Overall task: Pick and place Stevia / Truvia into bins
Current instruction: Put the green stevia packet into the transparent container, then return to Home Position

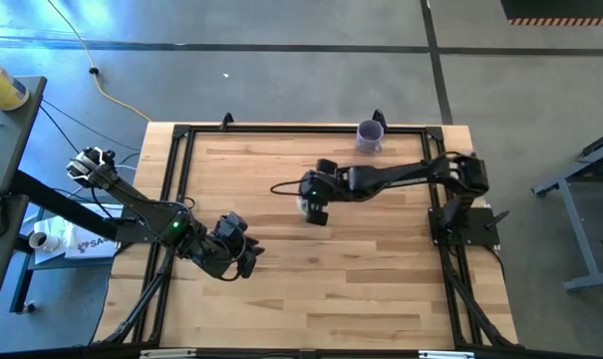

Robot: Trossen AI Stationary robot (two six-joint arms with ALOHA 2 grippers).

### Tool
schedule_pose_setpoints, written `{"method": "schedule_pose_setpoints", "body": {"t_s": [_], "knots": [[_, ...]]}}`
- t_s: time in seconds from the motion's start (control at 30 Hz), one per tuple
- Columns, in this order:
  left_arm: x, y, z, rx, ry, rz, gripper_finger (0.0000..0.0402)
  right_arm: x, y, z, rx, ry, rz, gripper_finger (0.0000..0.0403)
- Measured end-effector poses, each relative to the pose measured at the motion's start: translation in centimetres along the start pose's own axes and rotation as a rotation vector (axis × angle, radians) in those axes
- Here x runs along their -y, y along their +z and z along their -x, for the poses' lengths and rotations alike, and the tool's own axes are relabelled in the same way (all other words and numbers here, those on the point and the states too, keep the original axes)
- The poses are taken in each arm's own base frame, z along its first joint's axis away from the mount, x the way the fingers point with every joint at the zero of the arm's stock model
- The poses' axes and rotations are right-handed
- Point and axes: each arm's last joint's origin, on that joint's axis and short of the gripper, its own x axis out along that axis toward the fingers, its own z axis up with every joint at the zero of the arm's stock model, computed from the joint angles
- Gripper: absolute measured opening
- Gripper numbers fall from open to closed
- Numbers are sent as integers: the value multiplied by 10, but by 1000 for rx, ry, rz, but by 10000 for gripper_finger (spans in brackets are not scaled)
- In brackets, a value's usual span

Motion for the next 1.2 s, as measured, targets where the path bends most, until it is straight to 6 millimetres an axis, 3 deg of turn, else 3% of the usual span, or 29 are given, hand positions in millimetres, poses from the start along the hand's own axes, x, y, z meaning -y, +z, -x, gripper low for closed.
{"method": "schedule_pose_setpoints", "body": {"t_s": [0.2,0.63,0.93,1.1,1.2], "knots": [[0,0,0,2,2,-3,184,-5,-7,-26,-54,29,12,3],[-1,1,0,35,20,-8,184,1,-14,-33,-124,66,103,37],[-1,2,0,60,29,-11,184,8,-4,1,-50,44,111,99],[-2,3,0,92,38,-10,184,7,-8,8,-89,63,113,132],[-1,3,0,113,41,-6,184,1,-3,30,-17,87,112,147]]}}
